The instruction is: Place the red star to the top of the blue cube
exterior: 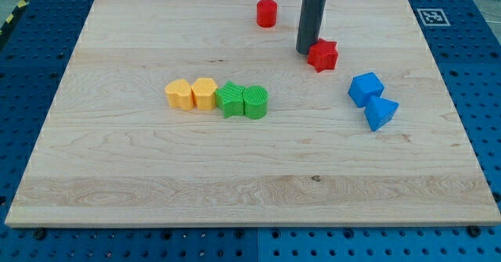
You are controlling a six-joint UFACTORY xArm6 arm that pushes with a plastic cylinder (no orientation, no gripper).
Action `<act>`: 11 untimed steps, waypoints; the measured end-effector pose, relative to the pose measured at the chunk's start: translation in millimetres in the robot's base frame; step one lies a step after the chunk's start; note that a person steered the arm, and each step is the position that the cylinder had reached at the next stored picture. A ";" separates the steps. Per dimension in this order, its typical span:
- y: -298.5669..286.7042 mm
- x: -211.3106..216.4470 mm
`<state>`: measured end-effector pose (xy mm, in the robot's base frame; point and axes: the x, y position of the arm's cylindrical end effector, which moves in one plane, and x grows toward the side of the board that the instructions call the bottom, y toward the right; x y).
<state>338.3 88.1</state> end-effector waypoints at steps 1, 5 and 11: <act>0.0 5.5; -8.6 11.5; 37.0 24.0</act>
<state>362.3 125.1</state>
